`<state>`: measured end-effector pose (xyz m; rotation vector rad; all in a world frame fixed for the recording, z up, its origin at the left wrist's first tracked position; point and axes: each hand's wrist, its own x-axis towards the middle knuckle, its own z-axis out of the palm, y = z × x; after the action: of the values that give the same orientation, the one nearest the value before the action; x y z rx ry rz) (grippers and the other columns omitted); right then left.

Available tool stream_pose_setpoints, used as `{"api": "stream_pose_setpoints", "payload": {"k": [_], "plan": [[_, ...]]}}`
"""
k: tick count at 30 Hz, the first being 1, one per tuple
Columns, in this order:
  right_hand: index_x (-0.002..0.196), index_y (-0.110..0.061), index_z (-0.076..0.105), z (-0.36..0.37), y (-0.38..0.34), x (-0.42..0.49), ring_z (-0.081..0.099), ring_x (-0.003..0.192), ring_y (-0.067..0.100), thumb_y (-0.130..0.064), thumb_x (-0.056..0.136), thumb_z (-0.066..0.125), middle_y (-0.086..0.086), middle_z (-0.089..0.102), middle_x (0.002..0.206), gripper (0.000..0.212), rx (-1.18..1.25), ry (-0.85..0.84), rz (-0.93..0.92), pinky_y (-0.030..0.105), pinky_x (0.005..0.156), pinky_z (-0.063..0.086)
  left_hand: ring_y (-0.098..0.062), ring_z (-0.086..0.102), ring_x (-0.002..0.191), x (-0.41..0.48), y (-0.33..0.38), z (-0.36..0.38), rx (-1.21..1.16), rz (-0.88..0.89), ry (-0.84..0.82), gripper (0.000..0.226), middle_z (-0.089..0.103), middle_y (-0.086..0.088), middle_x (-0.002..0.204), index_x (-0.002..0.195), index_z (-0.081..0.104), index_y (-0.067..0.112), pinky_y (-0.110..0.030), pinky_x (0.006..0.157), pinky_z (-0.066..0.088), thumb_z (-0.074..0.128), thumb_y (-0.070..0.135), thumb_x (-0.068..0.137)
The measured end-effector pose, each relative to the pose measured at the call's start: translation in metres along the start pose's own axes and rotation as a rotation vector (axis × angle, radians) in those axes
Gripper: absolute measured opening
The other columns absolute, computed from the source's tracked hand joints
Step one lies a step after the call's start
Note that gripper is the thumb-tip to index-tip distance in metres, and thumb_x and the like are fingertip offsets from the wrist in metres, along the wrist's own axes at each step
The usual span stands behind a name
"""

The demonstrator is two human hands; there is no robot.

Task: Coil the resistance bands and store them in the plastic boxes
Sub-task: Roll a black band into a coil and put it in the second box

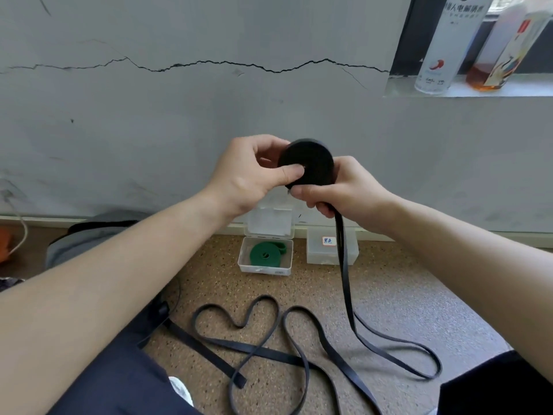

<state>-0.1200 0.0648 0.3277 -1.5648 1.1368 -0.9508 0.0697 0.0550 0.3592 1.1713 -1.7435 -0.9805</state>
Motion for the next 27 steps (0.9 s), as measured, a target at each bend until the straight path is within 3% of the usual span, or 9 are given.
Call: {"api": "stream_pose_setpoints", "payload": {"k": [3, 7, 10, 13, 18, 22, 27], "plan": [[0.087, -0.007, 0.067, 0.005, 0.000, 0.001, 0.051, 0.052, 0.015, -0.016, 0.088, 0.077, 0.004, 0.061, 0.063, 0.013, 0.120, 0.047, -0.004, 0.031, 0.050, 0.041, -0.020, 0.072, 0.092, -0.005, -0.006, 0.012, -0.297, -0.190, 0.013, 0.020, 0.074, -0.004, 0.094, 0.104, 0.071, 0.013, -0.031, 0.082, 0.060, 0.077, 0.013, 0.085], [0.083, -0.012, 0.067, 0.009, 0.000, 0.002, 0.051, 0.050, 0.013, -0.019, 0.088, 0.077, 0.002, 0.061, 0.063, 0.013, 0.165, 0.072, 0.003, 0.029, 0.050, 0.041, -0.017, 0.070, 0.089, 0.000, -0.007, 0.011, -0.284, -0.199, 0.050, 0.021, 0.075, -0.004, 0.090, 0.102, 0.074, 0.011, -0.031, 0.087, 0.059, 0.079, 0.017, 0.082], [0.091, -0.010, 0.068, 0.005, -0.001, 0.002, 0.051, 0.052, 0.015, -0.016, 0.088, 0.077, -0.001, 0.060, 0.064, 0.012, 0.130, 0.024, 0.004, 0.030, 0.053, 0.044, -0.019, 0.071, 0.088, 0.004, -0.004, 0.006, -0.285, -0.178, 0.035, 0.018, 0.077, -0.007, 0.090, 0.098, 0.075, 0.009, -0.032, 0.088, 0.059, 0.079, 0.014, 0.081], [0.107, -0.004, 0.068, -0.004, 0.002, 0.000, 0.050, 0.056, 0.016, -0.016, 0.088, 0.077, -0.006, 0.059, 0.063, 0.025, 0.025, -0.037, 0.005, 0.030, 0.059, 0.048, -0.011, 0.070, 0.077, 0.009, -0.007, -0.004, -0.204, -0.131, 0.030, 0.015, 0.076, 0.002, 0.080, 0.093, 0.075, 0.014, -0.025, 0.078, 0.058, 0.081, 0.014, 0.079], [0.097, 0.003, 0.071, -0.016, 0.002, -0.001, 0.045, 0.060, 0.022, -0.021, 0.083, 0.081, 0.000, 0.058, 0.062, 0.030, -0.059, -0.009, 0.007, 0.028, 0.054, 0.040, -0.007, 0.072, 0.074, 0.011, -0.008, -0.018, 0.023, -0.023, -0.035, 0.016, 0.077, 0.001, 0.081, 0.088, 0.076, 0.019, -0.019, 0.072, 0.056, 0.084, 0.013, 0.076], [0.093, -0.004, 0.075, -0.013, 0.001, -0.002, 0.045, 0.055, 0.015, -0.024, 0.081, 0.083, -0.002, 0.061, 0.062, 0.025, -0.107, -0.038, 0.031, 0.028, 0.052, 0.038, -0.003, 0.070, 0.072, 0.012, -0.004, -0.020, 0.200, 0.040, -0.103, 0.017, 0.076, 0.008, 0.078, 0.084, 0.074, 0.024, -0.018, 0.072, 0.056, 0.085, 0.014, 0.076], [0.092, -0.011, 0.077, -0.015, 0.001, -0.003, 0.045, 0.055, 0.015, -0.022, 0.080, 0.084, -0.002, 0.063, 0.063, 0.017, -0.100, -0.042, 0.054, 0.030, 0.053, 0.038, 0.000, 0.067, 0.066, 0.010, -0.002, -0.020, 0.197, 0.023, -0.165, 0.016, 0.073, 0.013, 0.069, 0.081, 0.073, 0.026, -0.014, 0.066, 0.051, 0.084, 0.014, 0.077]]}}
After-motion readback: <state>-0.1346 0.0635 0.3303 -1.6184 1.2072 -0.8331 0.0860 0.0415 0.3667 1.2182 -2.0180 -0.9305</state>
